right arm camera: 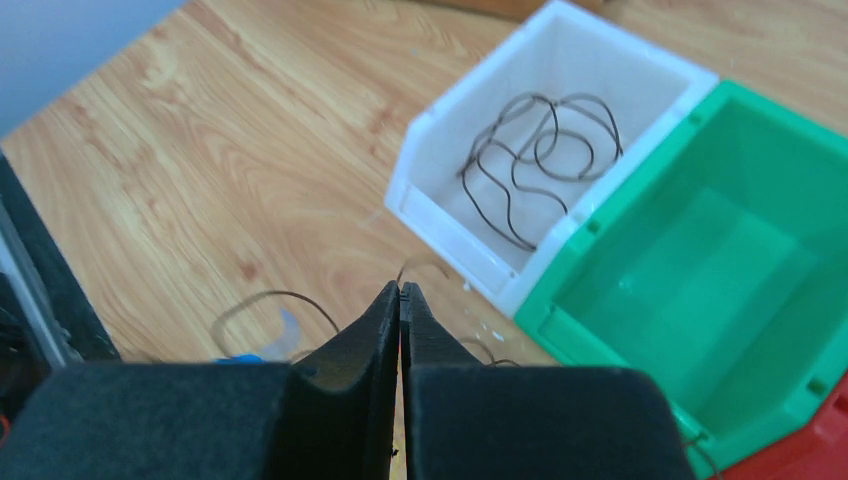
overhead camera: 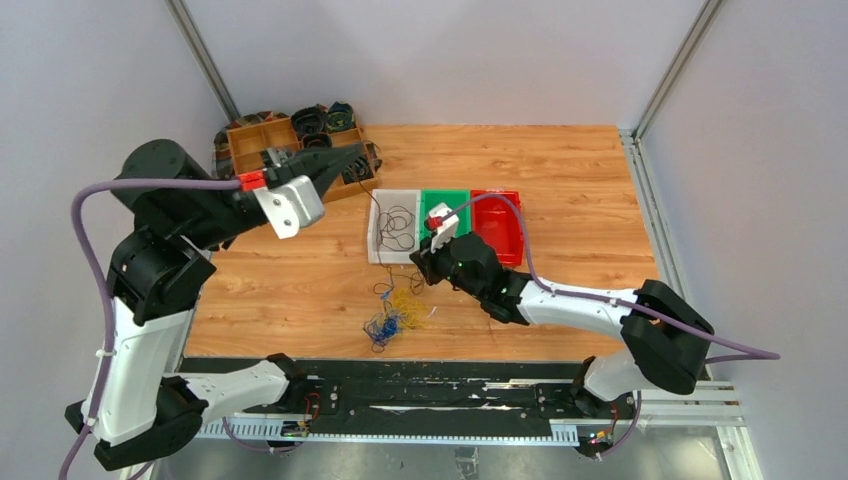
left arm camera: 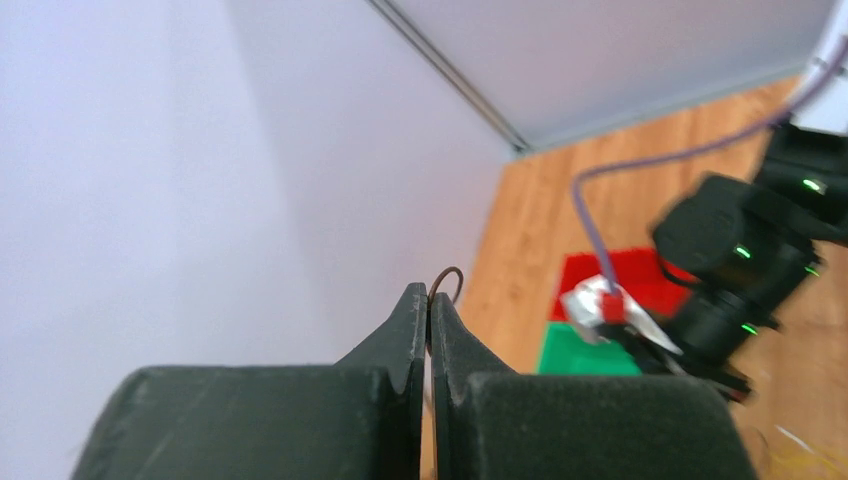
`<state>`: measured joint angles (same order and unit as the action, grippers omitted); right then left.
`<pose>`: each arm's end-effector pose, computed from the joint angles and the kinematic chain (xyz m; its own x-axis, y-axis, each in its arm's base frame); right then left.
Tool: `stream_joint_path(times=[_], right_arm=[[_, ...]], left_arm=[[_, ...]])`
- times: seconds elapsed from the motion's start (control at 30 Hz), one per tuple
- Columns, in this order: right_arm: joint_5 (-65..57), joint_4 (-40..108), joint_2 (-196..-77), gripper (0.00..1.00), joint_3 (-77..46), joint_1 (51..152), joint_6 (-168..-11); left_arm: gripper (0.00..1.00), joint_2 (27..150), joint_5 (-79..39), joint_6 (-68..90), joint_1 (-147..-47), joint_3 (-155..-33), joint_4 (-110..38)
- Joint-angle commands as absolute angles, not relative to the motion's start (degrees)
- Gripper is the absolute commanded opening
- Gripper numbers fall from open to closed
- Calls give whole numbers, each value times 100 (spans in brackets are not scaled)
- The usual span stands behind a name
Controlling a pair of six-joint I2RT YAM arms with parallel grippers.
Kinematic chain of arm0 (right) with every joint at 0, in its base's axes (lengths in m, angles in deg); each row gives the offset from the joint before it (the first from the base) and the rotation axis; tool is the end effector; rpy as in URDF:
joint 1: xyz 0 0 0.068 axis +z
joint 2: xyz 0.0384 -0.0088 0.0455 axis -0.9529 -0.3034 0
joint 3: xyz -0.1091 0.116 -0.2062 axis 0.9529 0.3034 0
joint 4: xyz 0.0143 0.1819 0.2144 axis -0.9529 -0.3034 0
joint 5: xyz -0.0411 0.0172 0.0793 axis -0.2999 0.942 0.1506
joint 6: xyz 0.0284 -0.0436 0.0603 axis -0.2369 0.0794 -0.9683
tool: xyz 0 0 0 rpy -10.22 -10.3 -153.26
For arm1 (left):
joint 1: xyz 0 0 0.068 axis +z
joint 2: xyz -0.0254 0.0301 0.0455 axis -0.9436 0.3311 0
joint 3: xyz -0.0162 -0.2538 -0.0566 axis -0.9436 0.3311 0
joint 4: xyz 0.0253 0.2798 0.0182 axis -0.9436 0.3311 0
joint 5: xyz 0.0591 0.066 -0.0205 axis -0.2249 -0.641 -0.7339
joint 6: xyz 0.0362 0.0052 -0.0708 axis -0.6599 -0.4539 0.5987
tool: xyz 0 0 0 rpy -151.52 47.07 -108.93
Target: Untangle the cables
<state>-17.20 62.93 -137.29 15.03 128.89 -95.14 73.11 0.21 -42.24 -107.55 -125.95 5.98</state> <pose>0.2127 0.3100 0.2311 -0.2424 0.0211 -0.9699 -0.7427 0.6392 0.1995 0.1234 -0.1334 0.5690 0.6487 0.2480 -0.7195 0.6371 0.3402 0.6917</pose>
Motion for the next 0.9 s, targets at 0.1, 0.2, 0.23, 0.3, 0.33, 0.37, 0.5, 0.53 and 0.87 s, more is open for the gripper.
stream_joint_path(times=[0.1,0.2,0.23,0.3,0.33,0.37,0.5,0.53,0.87], right_arm=[[-2054,6550,-13799,3,2087,12868,-9673],[-2165,6531,-13757,5,2300,12868,-9775],[-2205,6514,-13736,6,2375,12868,-9802],[-2349,6474,-13684,8,2520,12868,-9871],[-2454,6417,-13676,9,2578,12861,-9901],[-2574,6358,-13665,9,2627,12853,-9925],[-2701,6352,-13633,12,2841,12841,-9968],[-2657,6416,-13582,14,2888,12841,-9954],[-1579,6766,-12526,66,2171,12960,-9498]], left_arm=[[1,7352,-691,-4650,-10758,-12863,-1572],[0,7522,-771,-4908,-10760,-13019,-1681],[0,7580,-798,-4947,-10757,-13055,-1738],[1,7664,-794,-5100,-10755,-13061,-1867],[0,7698,-794,-5182,-10759,-13069,-1947],[1,7740,-813,-5248,-10758,-13075,-2055],[0,7890,-1062,-5343,-10758,-13139,-2736],[0,7938,-1085,-5395,-10761,-13211,-2789],[0,8064,-778,-5337,-10758,-13587,-2475]])
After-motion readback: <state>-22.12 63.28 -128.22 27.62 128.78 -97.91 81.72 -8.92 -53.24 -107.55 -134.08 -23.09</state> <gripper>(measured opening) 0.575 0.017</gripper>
